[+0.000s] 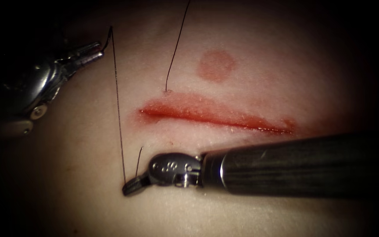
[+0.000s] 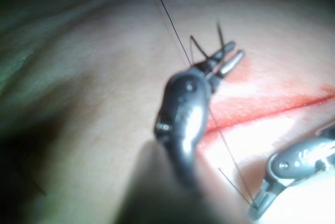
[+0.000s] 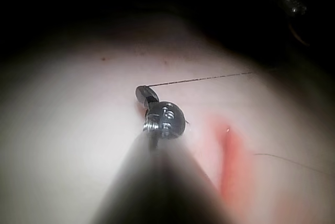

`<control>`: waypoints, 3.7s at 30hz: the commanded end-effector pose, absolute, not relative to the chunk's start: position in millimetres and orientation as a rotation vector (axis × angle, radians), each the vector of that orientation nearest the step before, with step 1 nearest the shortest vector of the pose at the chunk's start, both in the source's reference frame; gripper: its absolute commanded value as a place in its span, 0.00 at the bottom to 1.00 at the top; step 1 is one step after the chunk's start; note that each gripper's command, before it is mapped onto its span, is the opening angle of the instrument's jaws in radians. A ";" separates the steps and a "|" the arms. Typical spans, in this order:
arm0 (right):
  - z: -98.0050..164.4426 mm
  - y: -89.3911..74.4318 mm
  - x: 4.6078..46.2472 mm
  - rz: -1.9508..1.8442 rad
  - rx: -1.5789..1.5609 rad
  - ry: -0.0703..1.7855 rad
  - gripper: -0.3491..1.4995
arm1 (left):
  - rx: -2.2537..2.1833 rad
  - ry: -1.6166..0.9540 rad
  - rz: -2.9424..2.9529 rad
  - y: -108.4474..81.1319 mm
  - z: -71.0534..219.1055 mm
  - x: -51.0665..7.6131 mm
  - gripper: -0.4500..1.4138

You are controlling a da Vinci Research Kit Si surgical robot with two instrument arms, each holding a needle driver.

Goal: Wound Closure
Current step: Use the right gripper to pull the suture through.

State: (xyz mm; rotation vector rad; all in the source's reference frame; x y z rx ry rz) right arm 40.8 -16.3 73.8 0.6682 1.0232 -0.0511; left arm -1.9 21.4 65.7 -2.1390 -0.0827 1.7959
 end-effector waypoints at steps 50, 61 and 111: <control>65.2 -15.3 34.9 0.170 0.373 1.170 0.99 | -2.151 -0.114 1.815 21.2 66.9 -2.7 0.05; 65.8 -12.2 34.2 0.041 0.261 1.176 0.99 | -2.146 -0.133 1.819 21.4 66.6 -1.0 0.05; 60.7 -20.3 32.3 -0.133 0.231 0.889 0.00 | -2.119 -0.120 1.834 21.7 66.1 -0.7 0.05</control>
